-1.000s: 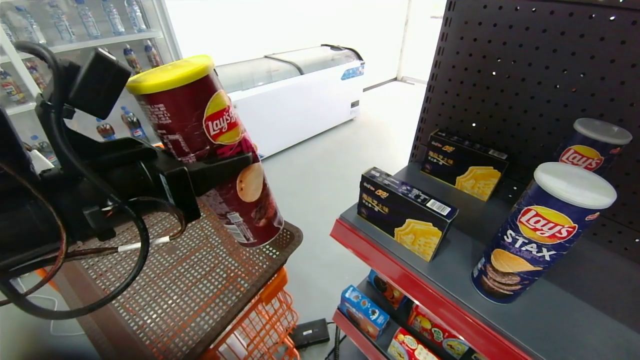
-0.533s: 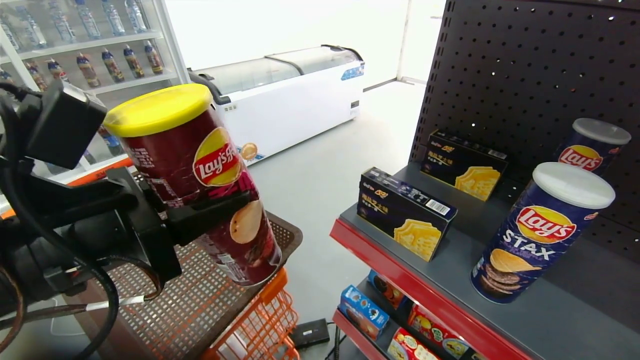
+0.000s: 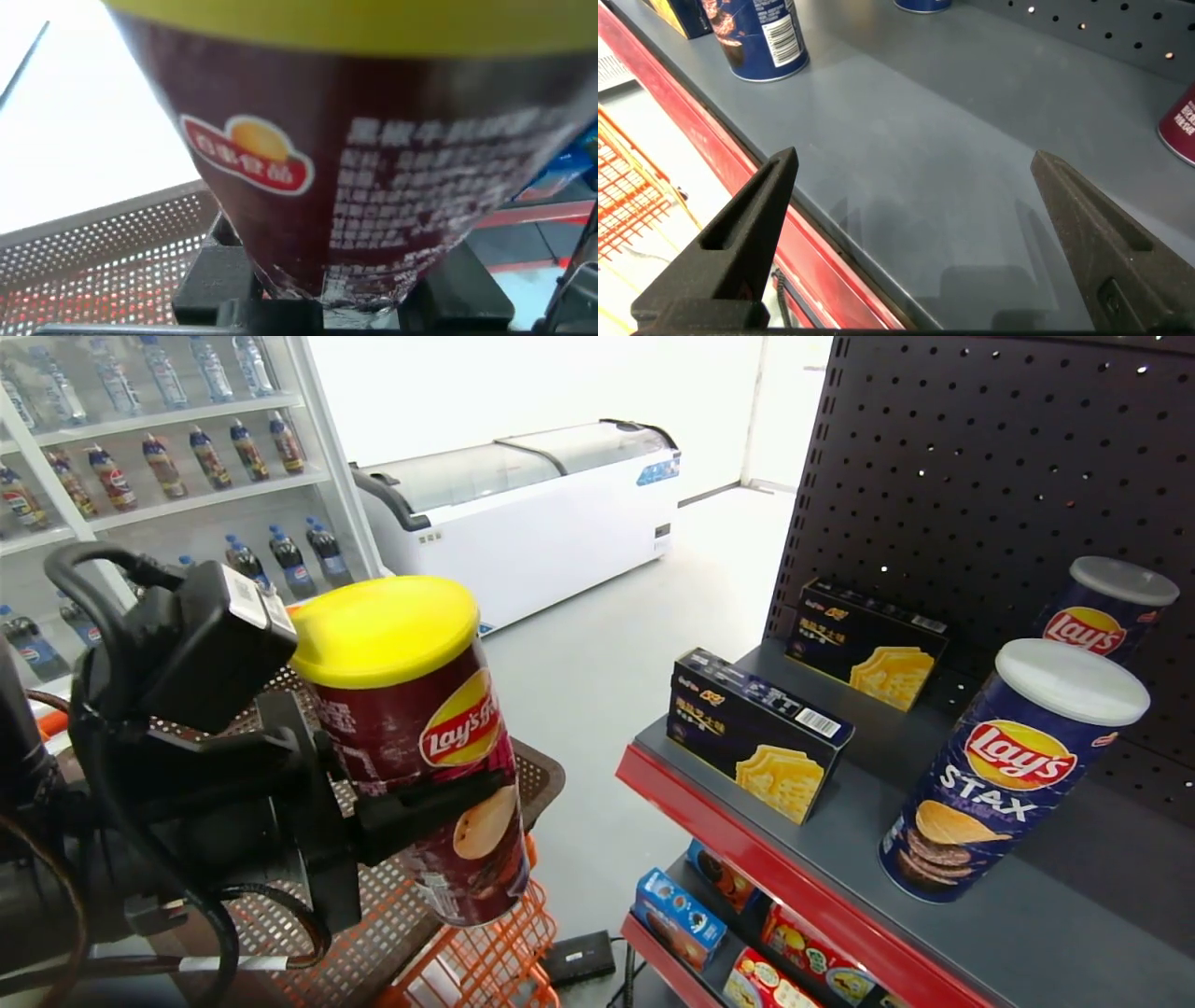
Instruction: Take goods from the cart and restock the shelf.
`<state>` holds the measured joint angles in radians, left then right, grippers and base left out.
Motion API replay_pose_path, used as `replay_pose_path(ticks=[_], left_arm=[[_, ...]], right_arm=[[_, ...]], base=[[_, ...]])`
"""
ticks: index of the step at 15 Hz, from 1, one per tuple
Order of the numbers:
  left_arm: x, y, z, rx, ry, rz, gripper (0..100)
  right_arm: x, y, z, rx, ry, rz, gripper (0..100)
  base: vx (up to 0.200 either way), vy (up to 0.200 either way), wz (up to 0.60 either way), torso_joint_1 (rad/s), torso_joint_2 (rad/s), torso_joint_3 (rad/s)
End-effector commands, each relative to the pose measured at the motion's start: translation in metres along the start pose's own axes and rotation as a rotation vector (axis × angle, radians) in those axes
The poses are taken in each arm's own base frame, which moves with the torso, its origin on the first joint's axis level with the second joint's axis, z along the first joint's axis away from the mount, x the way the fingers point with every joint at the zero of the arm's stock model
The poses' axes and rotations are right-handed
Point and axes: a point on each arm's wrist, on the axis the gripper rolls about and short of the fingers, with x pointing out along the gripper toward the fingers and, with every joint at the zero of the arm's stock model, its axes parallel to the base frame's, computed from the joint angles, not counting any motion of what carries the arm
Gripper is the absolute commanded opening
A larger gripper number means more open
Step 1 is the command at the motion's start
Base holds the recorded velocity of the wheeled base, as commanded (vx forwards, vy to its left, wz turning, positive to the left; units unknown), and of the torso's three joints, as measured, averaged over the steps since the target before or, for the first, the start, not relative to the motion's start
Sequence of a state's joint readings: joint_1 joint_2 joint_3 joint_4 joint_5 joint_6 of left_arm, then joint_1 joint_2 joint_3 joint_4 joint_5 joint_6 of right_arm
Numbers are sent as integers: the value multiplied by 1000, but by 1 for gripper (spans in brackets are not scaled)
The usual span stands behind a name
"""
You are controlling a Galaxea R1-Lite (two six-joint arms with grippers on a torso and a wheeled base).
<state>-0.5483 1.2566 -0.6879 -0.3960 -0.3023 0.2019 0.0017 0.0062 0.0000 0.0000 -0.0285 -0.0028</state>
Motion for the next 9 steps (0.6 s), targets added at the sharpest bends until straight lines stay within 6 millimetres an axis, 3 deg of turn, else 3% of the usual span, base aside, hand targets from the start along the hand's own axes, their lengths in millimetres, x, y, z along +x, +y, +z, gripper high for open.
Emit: replay_pose_path(ticks=[1,4,9], left_arm=[[1,1,4,-4,16,-6,0],[2,3,14,-13,-3,-5,0],[6,-7,14,-20,-8,-58,0]], right_arm=[[0,0,0,0,2,-1,100],[0,0,0,0,2,-1,100],[0,0,0,0,2,-1,100]], base=[[0,0,0,0,0,0],[0,0,0,0,0,0],[0,0,0,0,0,0]])
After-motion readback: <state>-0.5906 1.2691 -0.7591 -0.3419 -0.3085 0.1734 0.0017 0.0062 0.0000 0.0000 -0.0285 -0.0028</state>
